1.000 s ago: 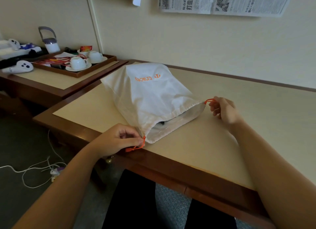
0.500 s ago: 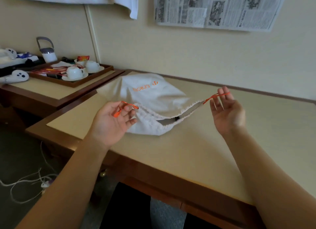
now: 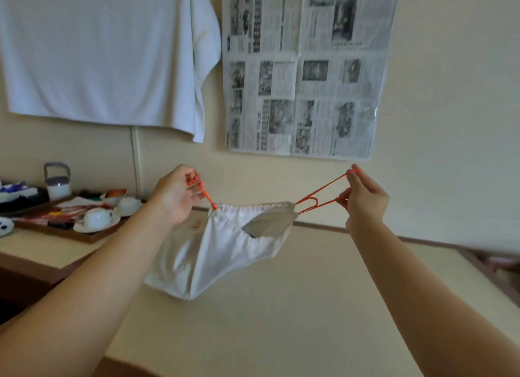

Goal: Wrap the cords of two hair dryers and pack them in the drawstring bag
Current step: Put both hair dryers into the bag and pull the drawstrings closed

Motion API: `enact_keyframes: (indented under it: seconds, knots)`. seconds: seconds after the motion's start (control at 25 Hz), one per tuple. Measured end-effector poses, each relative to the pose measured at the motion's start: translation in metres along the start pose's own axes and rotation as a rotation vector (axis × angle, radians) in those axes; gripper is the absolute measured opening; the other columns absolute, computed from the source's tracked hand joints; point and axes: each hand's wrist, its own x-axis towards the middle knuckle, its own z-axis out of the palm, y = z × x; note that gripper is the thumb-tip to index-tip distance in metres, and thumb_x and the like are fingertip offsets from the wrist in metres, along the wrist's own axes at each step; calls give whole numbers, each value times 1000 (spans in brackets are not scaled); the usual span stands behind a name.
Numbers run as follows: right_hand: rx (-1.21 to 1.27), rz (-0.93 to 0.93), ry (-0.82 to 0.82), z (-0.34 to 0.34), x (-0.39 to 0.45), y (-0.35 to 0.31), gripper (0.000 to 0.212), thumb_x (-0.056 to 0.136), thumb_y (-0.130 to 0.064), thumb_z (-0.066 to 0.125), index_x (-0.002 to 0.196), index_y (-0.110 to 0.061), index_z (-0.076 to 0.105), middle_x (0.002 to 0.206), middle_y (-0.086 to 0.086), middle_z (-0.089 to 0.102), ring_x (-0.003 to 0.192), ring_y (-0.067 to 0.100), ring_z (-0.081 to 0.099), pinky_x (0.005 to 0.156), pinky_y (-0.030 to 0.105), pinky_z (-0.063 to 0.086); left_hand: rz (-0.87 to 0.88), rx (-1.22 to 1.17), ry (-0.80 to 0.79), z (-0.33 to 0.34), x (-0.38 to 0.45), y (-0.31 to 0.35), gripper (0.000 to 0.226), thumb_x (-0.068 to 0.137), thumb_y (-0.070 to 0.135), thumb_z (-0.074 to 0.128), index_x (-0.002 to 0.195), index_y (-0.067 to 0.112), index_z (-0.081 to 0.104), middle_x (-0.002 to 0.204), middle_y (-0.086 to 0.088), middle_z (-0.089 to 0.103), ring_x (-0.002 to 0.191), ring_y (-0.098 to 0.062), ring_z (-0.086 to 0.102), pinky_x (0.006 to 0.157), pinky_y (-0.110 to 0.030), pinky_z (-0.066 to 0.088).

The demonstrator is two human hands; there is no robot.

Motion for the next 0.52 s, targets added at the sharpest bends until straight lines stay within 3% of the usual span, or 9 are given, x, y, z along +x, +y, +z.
enact_keyframes:
  seconds: [0.08, 0.16, 0.24, 0.36, 0.44, 0.52]
  knots:
    - [-16, 16, 10, 11, 12, -37, 12, 83, -25, 85, 87, -15, 78, 71, 6, 62, 44, 16, 43, 49, 25, 49, -8, -75, -31, 20, 24, 23, 33, 96, 7, 38, 65, 18, 37, 48, 2, 42, 58, -18, 42, 68, -35, 47]
    - [-151, -3, 57, 20, 25, -68, 45, 79, -46, 85, 75, -8, 61, 61, 6, 48, 45, 20, 41, 46, 28, 42, -25, -16, -20, 37, 45, 38, 36, 99, 6, 37, 66, 17, 37, 41, 3, 37, 55, -18, 34, 65, -36, 47]
    - [-330, 81, 24, 24, 37, -94, 59, 88, -66, 64, 74, -11, 49, 59, 4, 40, 44, 19, 39, 44, 28, 34, -25, 151, 6, 55, 59, 50, 37, 100, 0, 34, 66, 16, 38, 39, 1, 34, 54, -17, 27, 60, -33, 43]
    - [-535, 425, -296, 12, 53, -124, 63, 104, -63, 29, 65, -16, 44, 50, -4, 25, 34, 11, 20, 35, 16, 15, -60, 371, -76, 81, 72, 66, 38, 101, -3, 35, 68, 16, 39, 50, -2, 31, 45, -15, 26, 58, -29, 36]
    - [-309, 547, -408, -5, 65, -139, 71, 107, -57, 17, 65, -12, 53, 48, -6, 22, 32, 9, 18, 30, 16, 10, -94, 434, -186, 96, 71, 73, 35, 108, 7, 41, 75, 16, 43, 39, 6, 34, 32, -9, 31, 61, -29, 43]
    - [-20, 534, -370, -20, 74, -146, 77, 108, -49, 11, 93, -3, 70, 51, -6, 26, 35, 9, 18, 30, 21, 13, -70, 378, -241, 103, 66, 72, 28, 110, 13, 46, 82, 12, 49, 36, 8, 39, 35, -8, 36, 62, -32, 57]
